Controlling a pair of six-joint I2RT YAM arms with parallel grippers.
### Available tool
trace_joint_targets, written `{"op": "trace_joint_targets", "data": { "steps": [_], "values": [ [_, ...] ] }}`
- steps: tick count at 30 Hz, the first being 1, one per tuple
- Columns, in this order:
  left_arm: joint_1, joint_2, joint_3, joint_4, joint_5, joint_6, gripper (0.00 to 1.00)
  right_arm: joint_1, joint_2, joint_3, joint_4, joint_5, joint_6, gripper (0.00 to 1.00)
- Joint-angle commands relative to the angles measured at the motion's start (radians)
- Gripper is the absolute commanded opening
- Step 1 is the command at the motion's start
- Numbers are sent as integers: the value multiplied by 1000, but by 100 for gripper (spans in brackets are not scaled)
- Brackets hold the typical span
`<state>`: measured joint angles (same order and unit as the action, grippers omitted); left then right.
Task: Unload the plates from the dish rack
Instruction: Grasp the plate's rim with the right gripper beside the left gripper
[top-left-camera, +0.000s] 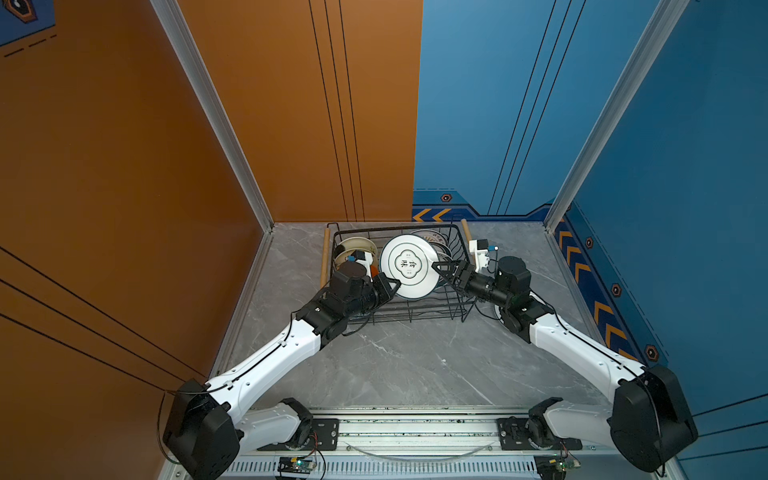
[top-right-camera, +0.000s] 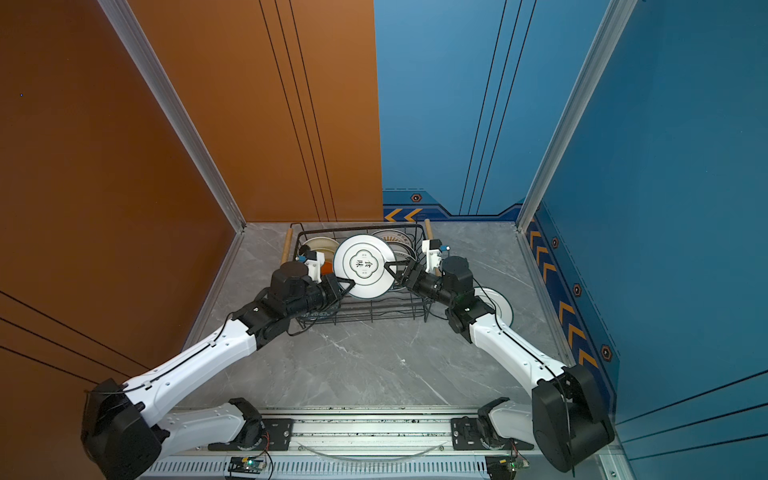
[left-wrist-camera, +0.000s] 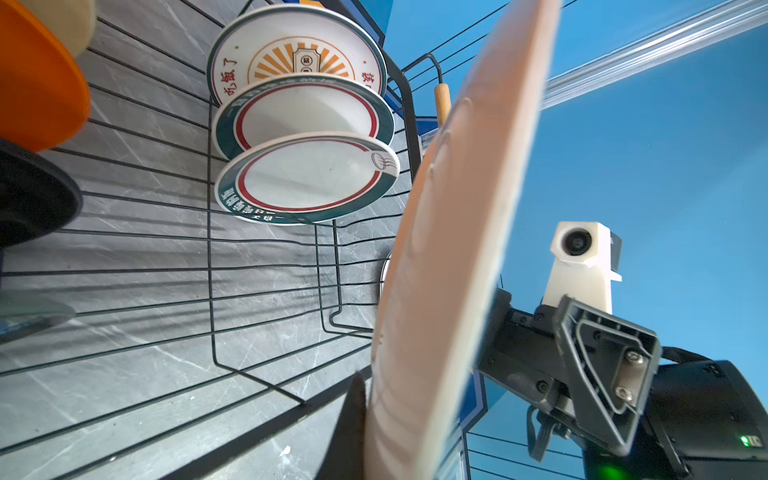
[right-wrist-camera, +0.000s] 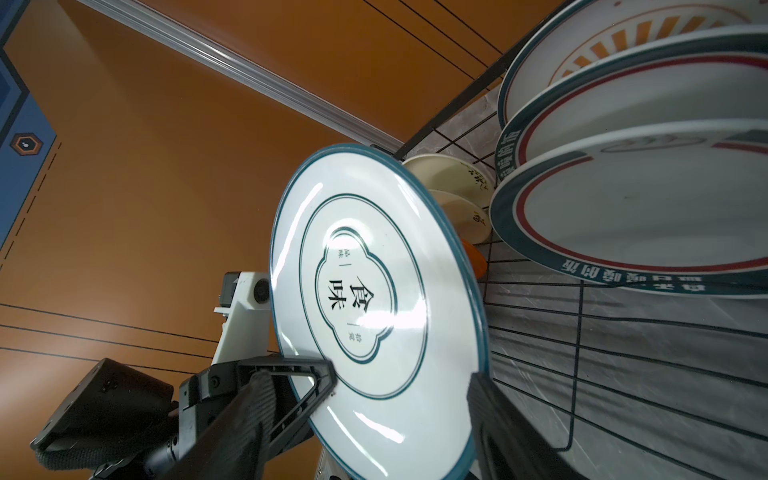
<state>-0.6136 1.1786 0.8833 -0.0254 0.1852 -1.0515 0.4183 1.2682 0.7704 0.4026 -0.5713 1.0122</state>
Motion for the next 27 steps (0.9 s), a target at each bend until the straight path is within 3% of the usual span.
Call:
{"op": "trace_joint_targets", "data": {
  "steps": [1,8,12,16,23,27],
  "values": [
    [-21,-51,-18,115,-7,-35,2,7,-7,-31,79,3,29,71],
    [-34,-93,-56,128,-32,-39,3,-3,-54,-62,54,-19,20,69],
    [-29,-127,-36,62,-61,-5,3,-7,-130,-27,-163,31,-102,69],
    [-28,-135,-29,57,-57,0,3,-9,-168,-17,-251,78,-144,69],
    [-44,-98,-27,114,-24,-24,4,-2,-54,-48,15,-29,-8,66],
    [-55,-72,-29,156,-8,-40,4,-2,24,-54,184,-90,78,58]
  ]
}}
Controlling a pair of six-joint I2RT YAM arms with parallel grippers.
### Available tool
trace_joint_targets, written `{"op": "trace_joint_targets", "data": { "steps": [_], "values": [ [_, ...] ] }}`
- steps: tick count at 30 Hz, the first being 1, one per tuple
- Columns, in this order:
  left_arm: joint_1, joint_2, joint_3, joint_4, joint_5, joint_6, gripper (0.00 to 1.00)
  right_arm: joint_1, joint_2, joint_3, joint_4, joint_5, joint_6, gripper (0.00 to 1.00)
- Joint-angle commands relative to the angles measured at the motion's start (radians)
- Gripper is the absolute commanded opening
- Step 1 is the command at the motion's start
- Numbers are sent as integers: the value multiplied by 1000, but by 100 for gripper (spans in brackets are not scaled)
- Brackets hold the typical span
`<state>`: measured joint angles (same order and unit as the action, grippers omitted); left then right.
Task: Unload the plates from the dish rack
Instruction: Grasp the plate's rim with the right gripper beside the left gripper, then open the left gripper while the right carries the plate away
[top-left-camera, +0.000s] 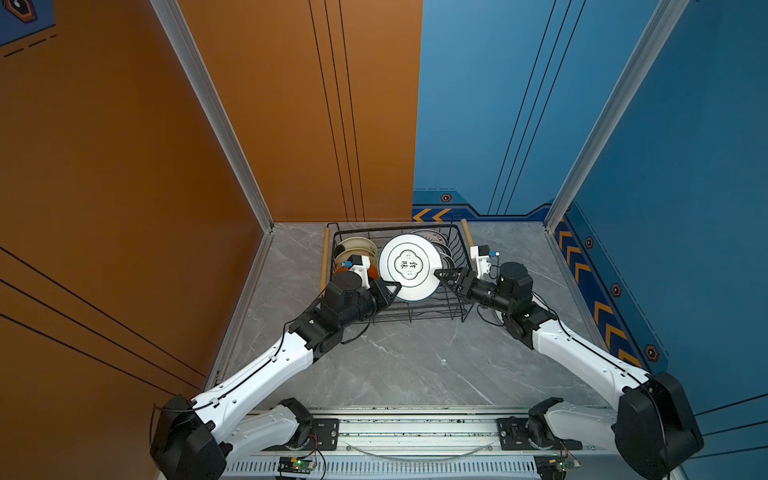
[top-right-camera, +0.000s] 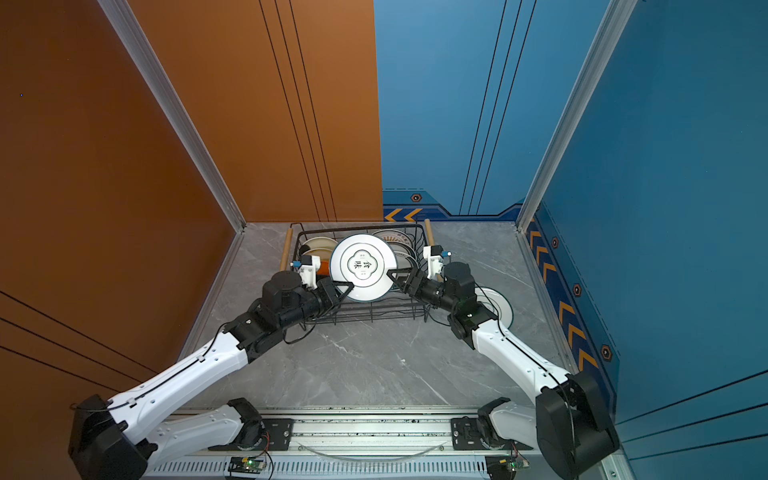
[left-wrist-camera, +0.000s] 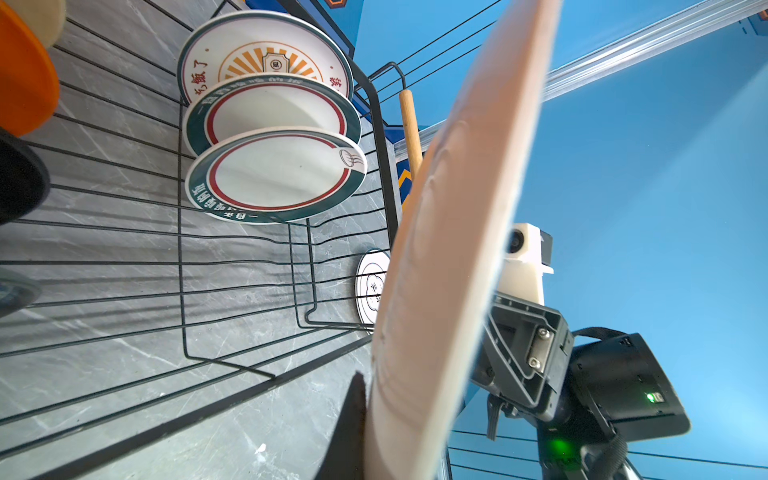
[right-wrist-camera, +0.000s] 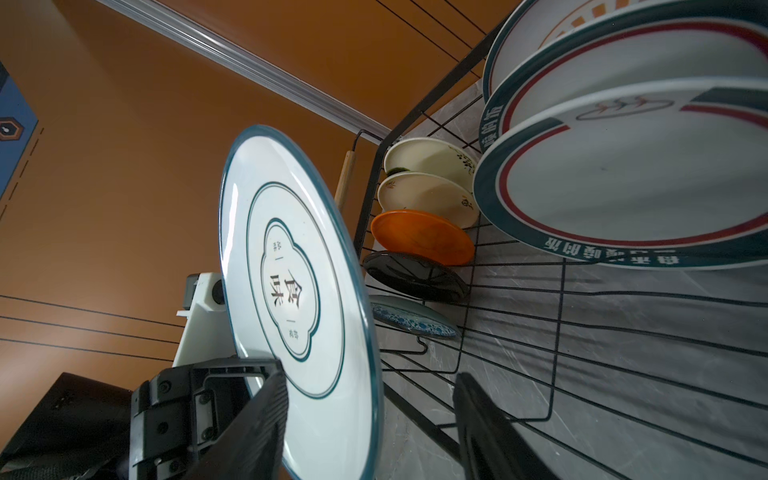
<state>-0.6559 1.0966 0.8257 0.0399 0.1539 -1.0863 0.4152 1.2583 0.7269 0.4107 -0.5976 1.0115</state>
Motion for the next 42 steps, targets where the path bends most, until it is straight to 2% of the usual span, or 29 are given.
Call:
{"op": "trace_joint_targets", "data": {
  "steps": [1,8,17,23,27,30,35,38,42],
  "values": [
    [-16,16,27,98,24,-9,4,0,51,-9,200,-72,91,56],
    [-21,53,29,126,29,-14,8,-1,134,-26,382,-114,191,39],
    [-6,105,29,169,55,-40,17,-4,165,-48,455,-127,218,15],
    [0,126,27,193,81,-36,28,-14,177,-50,472,-132,228,1],
    [6,121,24,183,89,-13,42,-35,181,-39,456,-143,226,0],
    [20,115,60,93,114,41,60,-67,178,-26,440,-161,223,0],
    [44,86,155,-118,121,200,69,-159,131,-10,388,-190,215,0],
    [56,85,231,-257,104,315,73,-227,63,15,243,-190,140,0],
    [64,103,310,-375,68,451,78,-321,-62,77,-79,-150,-40,0]
  ]
}}
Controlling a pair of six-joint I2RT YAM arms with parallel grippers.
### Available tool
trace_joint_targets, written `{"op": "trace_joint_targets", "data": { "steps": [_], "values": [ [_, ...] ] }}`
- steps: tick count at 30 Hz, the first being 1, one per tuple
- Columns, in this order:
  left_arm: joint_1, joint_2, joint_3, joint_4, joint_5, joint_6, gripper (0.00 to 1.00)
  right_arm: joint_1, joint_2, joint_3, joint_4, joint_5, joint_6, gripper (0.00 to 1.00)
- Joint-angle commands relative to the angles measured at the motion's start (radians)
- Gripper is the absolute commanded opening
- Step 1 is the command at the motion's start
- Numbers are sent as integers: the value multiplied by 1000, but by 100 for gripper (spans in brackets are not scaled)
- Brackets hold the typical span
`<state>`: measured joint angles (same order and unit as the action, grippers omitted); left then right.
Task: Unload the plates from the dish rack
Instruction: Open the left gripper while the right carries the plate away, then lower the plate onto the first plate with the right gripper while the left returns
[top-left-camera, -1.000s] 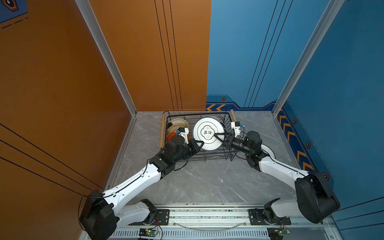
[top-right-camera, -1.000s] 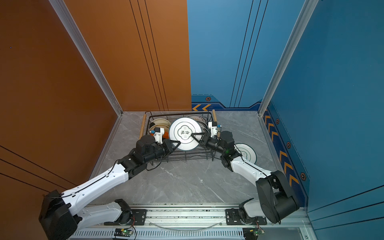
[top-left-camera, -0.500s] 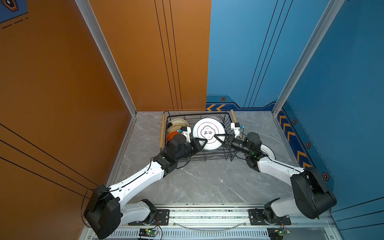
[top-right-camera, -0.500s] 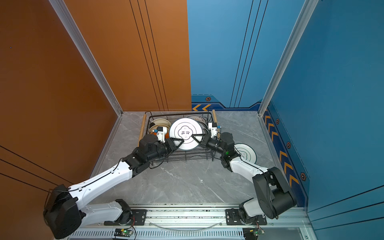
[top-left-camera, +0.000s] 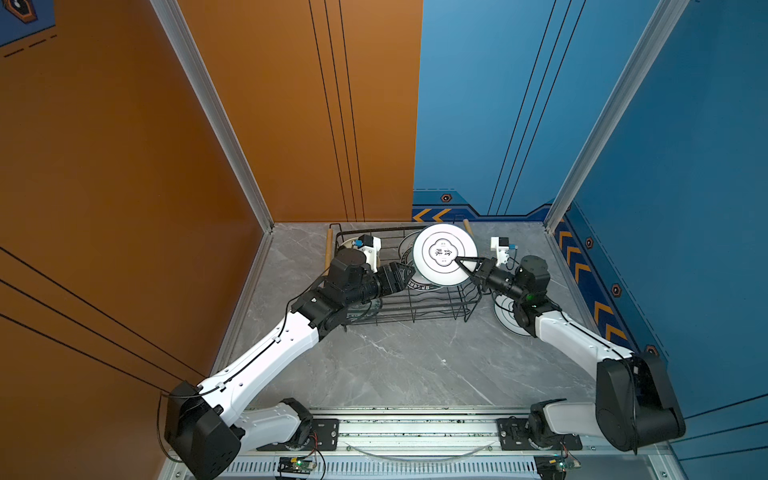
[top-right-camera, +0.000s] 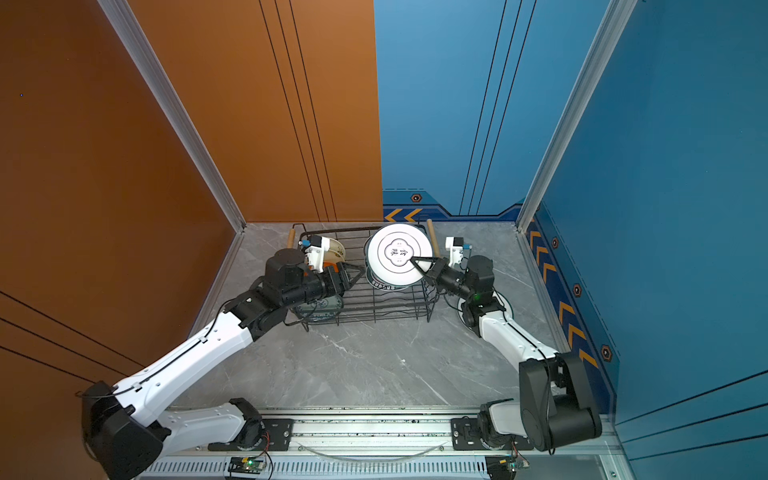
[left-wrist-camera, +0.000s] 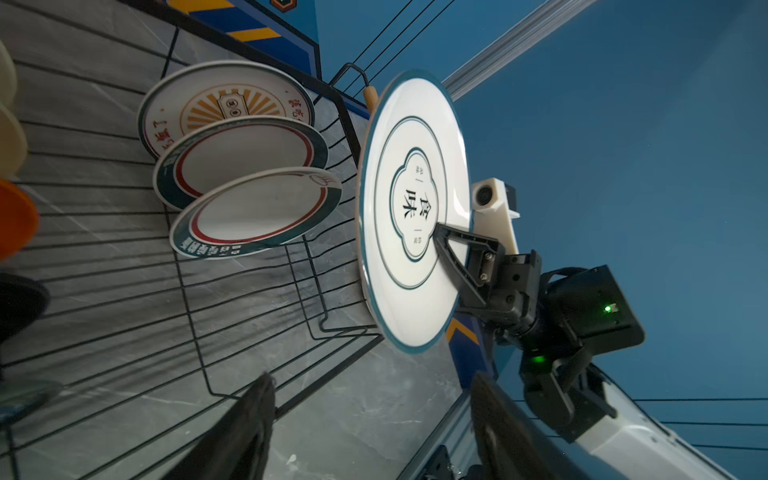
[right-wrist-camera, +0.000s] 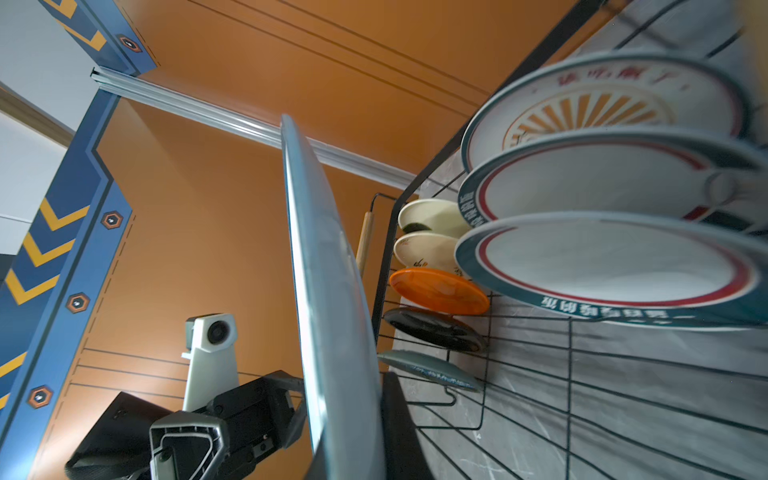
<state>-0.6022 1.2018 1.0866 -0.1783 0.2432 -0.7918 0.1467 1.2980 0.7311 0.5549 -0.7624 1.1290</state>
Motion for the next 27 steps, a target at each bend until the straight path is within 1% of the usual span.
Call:
{"op": "trace_joint_targets", "data": {
  "steps": [1,3,7,8,10,14,17,21,23,25,27],
  "values": [
    [14,3,60,-169,-26,180,78,-71,-129,90,-296,27,-200,0],
    [16,17,83,-189,-42,226,79,-118,-177,118,-406,30,-249,0],
    [20,67,116,-197,-44,287,84,-176,-233,129,-482,12,-266,0],
    [17,82,127,-197,-43,308,85,-189,-244,139,-540,25,-289,0],
    [10,116,148,-201,-51,352,94,-215,-261,160,-648,62,-353,0],
    [-17,177,188,-212,-121,453,98,-308,-283,156,-766,121,-421,0],
    [-42,214,217,-218,-184,526,99,-386,-299,144,-836,172,-464,0],
    [-65,262,256,-223,-243,618,98,-490,-317,116,-923,238,-504,0],
    [-85,287,276,-228,-310,659,98,-521,-324,97,-961,287,-529,0],
    [-97,314,291,-230,-342,683,98,-540,-319,68,-978,321,-550,0],
    [-107,340,305,-230,-367,698,98,-555,-294,44,-984,330,-563,0]
  ]
}}
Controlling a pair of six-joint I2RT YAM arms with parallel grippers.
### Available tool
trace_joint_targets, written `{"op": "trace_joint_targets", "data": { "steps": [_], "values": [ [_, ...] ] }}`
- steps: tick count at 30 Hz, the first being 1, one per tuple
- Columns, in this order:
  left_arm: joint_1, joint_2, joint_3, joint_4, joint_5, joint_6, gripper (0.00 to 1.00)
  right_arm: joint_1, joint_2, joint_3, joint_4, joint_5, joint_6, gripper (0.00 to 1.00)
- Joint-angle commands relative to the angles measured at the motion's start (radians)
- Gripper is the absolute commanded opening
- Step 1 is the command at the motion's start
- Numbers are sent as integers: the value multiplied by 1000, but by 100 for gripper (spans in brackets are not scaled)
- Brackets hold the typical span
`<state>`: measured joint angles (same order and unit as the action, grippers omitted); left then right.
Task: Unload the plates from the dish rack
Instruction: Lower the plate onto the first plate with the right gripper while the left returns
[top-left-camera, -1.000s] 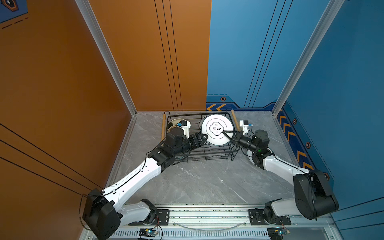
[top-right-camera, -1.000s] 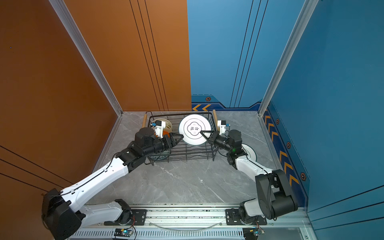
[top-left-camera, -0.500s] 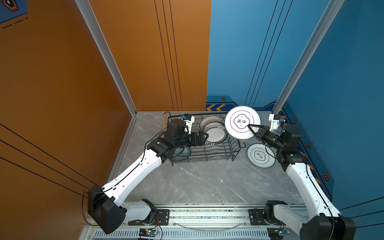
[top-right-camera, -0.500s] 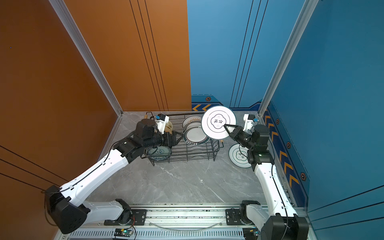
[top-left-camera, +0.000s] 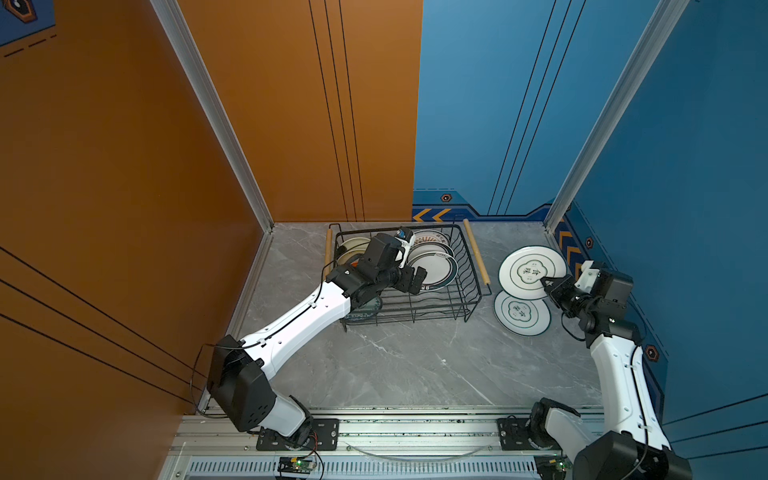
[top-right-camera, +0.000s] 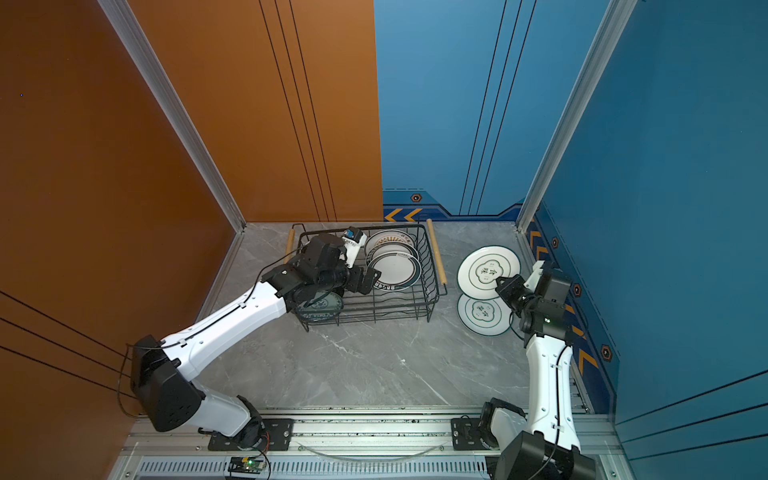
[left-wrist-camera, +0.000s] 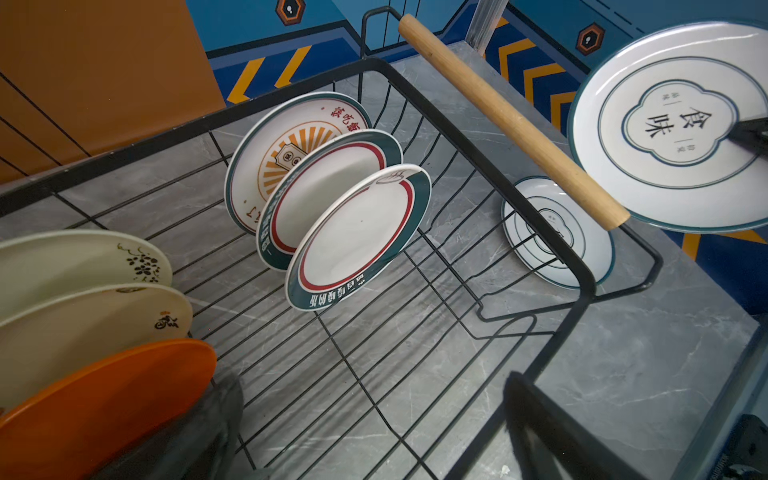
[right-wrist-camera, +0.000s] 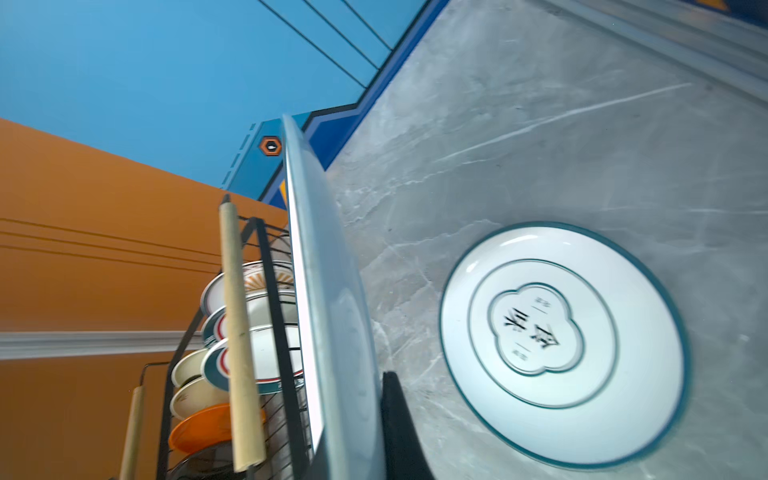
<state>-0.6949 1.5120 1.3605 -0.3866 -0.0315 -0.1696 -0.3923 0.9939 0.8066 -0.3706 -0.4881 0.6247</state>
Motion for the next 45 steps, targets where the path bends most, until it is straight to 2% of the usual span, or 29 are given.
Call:
{"op": "trace_joint_targets", "data": {
  "steps": [1,8,19,26,31,35,40,45],
  "values": [
    [-19,44,38,-22,-111,76,98,-23,24,-48,-58,65,-64,0],
    [-53,119,67,-9,-234,132,98,-41,78,-110,-56,139,-100,0],
    [-53,157,47,60,-210,207,98,-53,162,-135,-41,176,-107,0],
    [-53,134,-5,113,-231,236,98,-47,213,-142,-26,176,-97,1],
    [-55,111,-20,113,-249,238,98,-43,256,-142,-19,172,-92,8],
    [-62,88,-41,112,-219,275,98,-42,290,-141,-9,154,-86,16],
    [-73,57,-72,129,-239,292,98,-42,314,-139,-10,150,-85,19],
    [-72,46,-85,136,-277,291,98,-40,322,-141,-14,153,-89,36]
  ]
}}
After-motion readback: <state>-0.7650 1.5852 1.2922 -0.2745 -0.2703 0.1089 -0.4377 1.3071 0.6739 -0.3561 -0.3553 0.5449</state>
